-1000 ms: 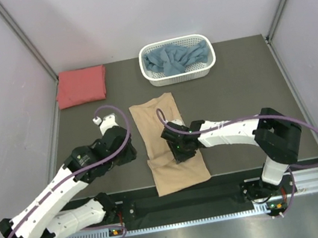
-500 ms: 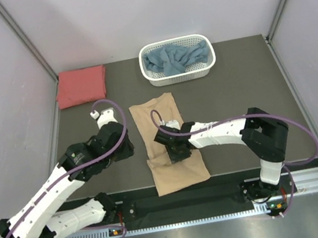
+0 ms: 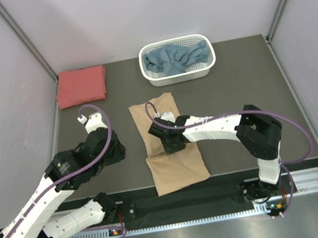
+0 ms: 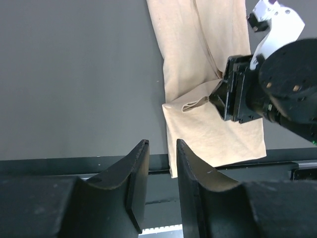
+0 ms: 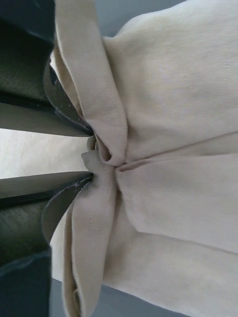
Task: Fold and stack the t-shirts
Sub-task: Fold the tshirt
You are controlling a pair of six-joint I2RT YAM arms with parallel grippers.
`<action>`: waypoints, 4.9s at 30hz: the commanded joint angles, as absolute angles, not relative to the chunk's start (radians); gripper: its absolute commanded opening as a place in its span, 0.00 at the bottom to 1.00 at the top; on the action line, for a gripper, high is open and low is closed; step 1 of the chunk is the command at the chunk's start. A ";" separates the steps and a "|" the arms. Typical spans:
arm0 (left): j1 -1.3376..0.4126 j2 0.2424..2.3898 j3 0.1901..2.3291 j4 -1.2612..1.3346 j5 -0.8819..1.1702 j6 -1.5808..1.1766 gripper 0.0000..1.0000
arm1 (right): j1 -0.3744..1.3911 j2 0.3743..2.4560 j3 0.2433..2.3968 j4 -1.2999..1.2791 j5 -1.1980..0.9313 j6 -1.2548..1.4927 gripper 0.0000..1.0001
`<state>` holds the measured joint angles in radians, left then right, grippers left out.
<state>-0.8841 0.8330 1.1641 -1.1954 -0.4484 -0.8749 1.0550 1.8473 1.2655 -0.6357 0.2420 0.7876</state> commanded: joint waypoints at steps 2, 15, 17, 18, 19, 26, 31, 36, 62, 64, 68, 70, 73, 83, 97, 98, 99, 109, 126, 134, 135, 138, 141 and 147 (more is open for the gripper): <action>-0.881 0.822 1.209 -1.224 -0.482 -0.887 0.34 | 1.011 1.897 1.354 -0.611 0.290 0.733 0.35; -0.876 0.922 0.974 -0.894 -0.163 -0.781 0.57 | 0.867 1.772 1.502 -0.739 0.284 0.539 0.42; -0.867 0.968 0.944 -0.826 -0.071 -0.755 0.53 | 0.858 1.696 1.424 -0.727 0.227 0.525 0.43; -0.862 1.024 0.928 -0.804 -0.052 -0.750 0.52 | 0.844 1.675 1.396 -0.726 0.201 0.512 0.43; -0.850 1.051 0.927 -0.770 -0.032 -0.746 0.52 | 0.835 1.657 1.332 -0.715 0.131 0.509 0.43; -0.714 1.184 0.844 -0.567 0.101 -0.704 0.45 | 0.784 1.494 1.051 -0.510 -0.127 0.485 0.41; -0.534 1.268 0.769 -0.447 0.268 -0.706 0.38 | 0.721 1.506 0.960 -0.368 -0.310 0.509 0.24; -0.522 1.357 0.782 -0.373 0.359 -0.724 0.34 | 0.684 1.571 0.969 -0.334 -0.367 0.483 0.17; -0.469 1.493 0.850 -0.541 0.170 -0.655 0.37 | 0.512 1.764 1.085 -0.432 -0.433 0.313 0.15; -0.482 1.438 0.879 -0.577 0.210 -0.653 0.39 | 0.525 1.729 1.077 -0.439 -0.462 0.331 0.16; -0.505 1.387 0.864 -0.551 0.363 -0.699 0.41 | 0.545 1.643 1.049 -0.463 -0.526 0.348 0.17; -0.524 1.356 0.804 -0.516 0.399 -0.753 0.39 | 0.545 1.629 1.005 -0.459 -0.583 0.365 0.18; -0.528 1.322 0.686 -0.439 0.428 -0.814 0.38 | 0.545 1.606 0.919 -0.430 -0.617 0.365 0.18; -0.528 1.388 0.624 -0.541 0.232 -0.753 0.37 | 0.525 1.569 0.744 -0.431 -0.509 0.339 0.18; -0.735 1.295 0.756 -0.632 0.331 -0.812 0.39 | 0.660 1.442 0.737 -0.436 -0.636 0.443 0.20; -0.736 1.319 0.726 -0.623 0.340 -0.808 0.39 | 0.658 1.443 0.715 -0.427 -0.635 0.449 0.20; -0.742 1.325 0.704 -0.589 0.354 -0.813 0.39 | 0.657 1.447 0.681 -0.422 -0.635 0.446 0.20; -0.764 1.186 0.623 -0.675 0.241 -0.871 0.44 | 0.641 1.324 0.637 -0.520 -0.476 0.417 0.29; -0.765 1.075 0.564 -0.644 0.325 -0.985 0.58 | 0.584 1.286 0.502 -0.416 -0.635 0.482 0.51; -0.767 1.069 0.566 -0.655 0.324 -0.986 0.58 | 0.584 1.279 0.431 -0.319 -0.693 0.541 0.49; -0.765 1.066 0.566 -0.655 0.325 -0.986 0.58 | 0.584 1.285 0.430 -0.313 -0.696 0.546 0.49; -0.765 1.054 0.568 -0.664 0.328 -0.989 0.58 | 0.584 1.299 0.433 -0.308 -0.686 0.566 0.47; -0.765 1.045 0.568 -0.675 0.327 -0.989 0.58 | 0.584 1.296 0.425 -0.287 -0.676 0.606 0.45; -0.765 1.037 0.575 -0.689 0.331 -0.989 0.58 | 0.584 1.289 0.374 -0.181 -0.653 0.768 0.41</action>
<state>-0.7620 1.0538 0.5655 -0.6689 0.3180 -0.9821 0.5922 1.2976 0.4000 -0.2790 -0.6754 0.6689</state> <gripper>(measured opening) 0.580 0.417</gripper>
